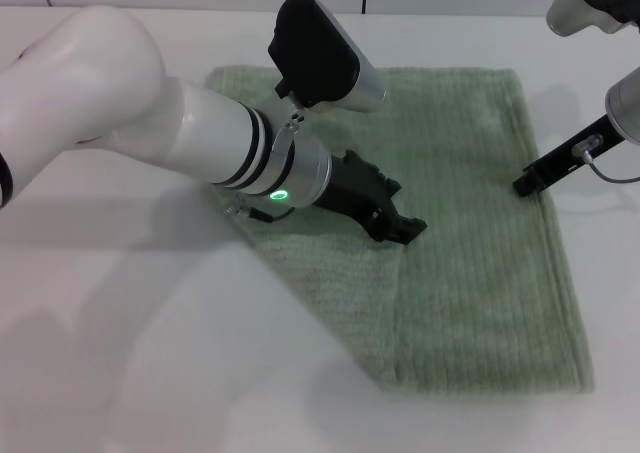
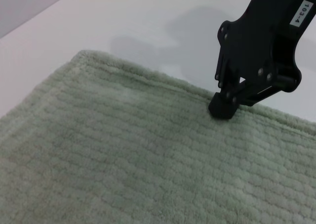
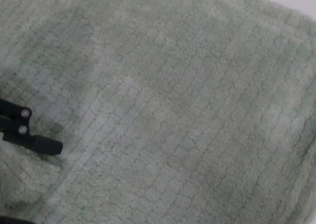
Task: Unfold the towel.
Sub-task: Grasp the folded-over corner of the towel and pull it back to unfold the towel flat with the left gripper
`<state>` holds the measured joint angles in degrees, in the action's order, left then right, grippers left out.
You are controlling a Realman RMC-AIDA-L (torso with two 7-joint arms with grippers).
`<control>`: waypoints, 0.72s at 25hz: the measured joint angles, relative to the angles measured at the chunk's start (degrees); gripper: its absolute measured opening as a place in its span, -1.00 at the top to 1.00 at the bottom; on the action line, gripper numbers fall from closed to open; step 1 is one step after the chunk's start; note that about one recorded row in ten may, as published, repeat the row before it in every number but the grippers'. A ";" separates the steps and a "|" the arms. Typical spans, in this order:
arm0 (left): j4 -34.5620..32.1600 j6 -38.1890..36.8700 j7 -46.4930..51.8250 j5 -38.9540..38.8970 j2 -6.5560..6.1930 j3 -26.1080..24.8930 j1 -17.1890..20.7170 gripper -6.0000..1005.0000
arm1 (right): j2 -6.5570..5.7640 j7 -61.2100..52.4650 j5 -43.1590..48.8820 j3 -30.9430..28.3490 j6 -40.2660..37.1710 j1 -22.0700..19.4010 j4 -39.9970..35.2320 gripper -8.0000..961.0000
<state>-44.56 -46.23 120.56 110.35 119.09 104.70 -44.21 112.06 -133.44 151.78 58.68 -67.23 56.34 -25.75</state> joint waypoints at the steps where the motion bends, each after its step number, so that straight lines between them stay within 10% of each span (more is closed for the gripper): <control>1: 0.00 0.07 0.00 -0.02 0.00 0.01 0.00 -0.48 | 0.00 0.00 0.01 0.01 0.00 0.00 0.00 0.99; 11: 0.56 0.11 0.02 -0.05 0.00 0.44 0.00 0.29 | 0.01 0.00 0.09 0.04 0.00 0.00 0.00 0.99; 18: 0.61 0.10 0.01 0.18 0.00 0.50 -0.05 0.46 | 0.00 0.01 0.10 0.03 0.04 0.00 0.00 0.99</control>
<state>-43.95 -46.13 120.57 110.53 119.09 105.20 -44.26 112.06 -133.42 151.88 58.71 -67.19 56.34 -25.75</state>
